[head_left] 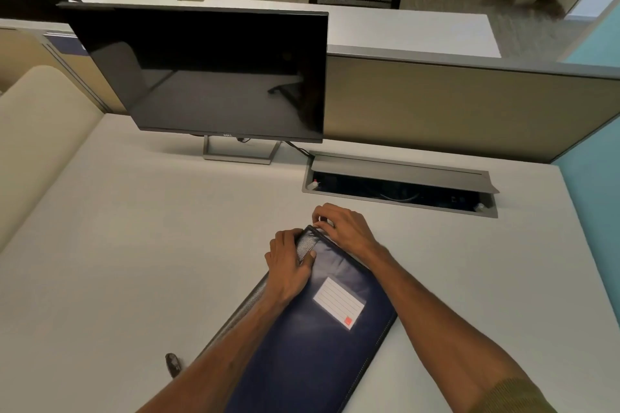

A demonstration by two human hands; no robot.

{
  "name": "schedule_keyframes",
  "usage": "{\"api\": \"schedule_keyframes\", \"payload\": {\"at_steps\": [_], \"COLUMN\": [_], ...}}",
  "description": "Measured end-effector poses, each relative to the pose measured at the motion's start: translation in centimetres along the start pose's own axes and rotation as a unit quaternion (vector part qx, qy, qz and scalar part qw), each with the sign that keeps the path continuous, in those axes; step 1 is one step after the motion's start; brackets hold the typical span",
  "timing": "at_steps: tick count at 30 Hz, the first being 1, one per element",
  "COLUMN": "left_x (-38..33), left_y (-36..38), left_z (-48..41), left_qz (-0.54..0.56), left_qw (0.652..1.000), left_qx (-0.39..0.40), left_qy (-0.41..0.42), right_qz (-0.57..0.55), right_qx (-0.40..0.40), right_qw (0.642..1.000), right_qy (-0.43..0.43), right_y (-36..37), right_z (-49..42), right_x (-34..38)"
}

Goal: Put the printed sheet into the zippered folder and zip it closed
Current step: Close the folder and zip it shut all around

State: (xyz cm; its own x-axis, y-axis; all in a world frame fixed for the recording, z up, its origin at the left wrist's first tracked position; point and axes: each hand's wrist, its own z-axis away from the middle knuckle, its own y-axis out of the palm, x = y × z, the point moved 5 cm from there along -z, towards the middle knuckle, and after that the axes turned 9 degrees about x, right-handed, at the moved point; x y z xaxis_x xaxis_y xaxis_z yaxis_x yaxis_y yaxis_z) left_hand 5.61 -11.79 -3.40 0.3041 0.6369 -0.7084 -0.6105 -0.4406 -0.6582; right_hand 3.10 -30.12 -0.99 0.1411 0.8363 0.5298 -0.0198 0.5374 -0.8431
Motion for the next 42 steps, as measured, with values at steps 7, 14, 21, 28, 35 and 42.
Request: {"api": "schedule_keyframes", "payload": {"at_steps": [7,14,21,28,35,42], "left_x": [0.7,1.3,4.3,6.1,5.8,6.2], "left_y": [0.0,-1.3,-4.6,-5.2,-4.8,-4.7], "left_z": [-0.1,1.8,6.6,11.5,13.1,14.0], "left_qz": [-0.025,-0.091,-0.124,-0.083,-0.076,-0.08], "left_qw": [1.0,0.995,0.987,0.984,0.984,0.985], "left_qx": [0.004,0.031,0.041,0.027,0.05,0.045], "left_qy": [-0.007,-0.024,-0.093,-0.156,-0.155,-0.148], "right_qz": [-0.009,-0.056,-0.023,-0.13,-0.124,-0.171], "right_qx": [-0.023,-0.181,-0.202,0.064,0.067,-0.004], "right_qw": [0.998,0.965,0.873,0.862,0.849,0.856], "right_qy": [0.054,0.18,0.444,0.485,0.509,0.488], "right_y": [0.7,0.4,0.7,6.3,5.4,5.8], "right_z": [0.1,8.0,21.2,26.3,26.9,26.4], "right_x": [0.5,2.7,4.8,7.6,8.8,8.5]}}
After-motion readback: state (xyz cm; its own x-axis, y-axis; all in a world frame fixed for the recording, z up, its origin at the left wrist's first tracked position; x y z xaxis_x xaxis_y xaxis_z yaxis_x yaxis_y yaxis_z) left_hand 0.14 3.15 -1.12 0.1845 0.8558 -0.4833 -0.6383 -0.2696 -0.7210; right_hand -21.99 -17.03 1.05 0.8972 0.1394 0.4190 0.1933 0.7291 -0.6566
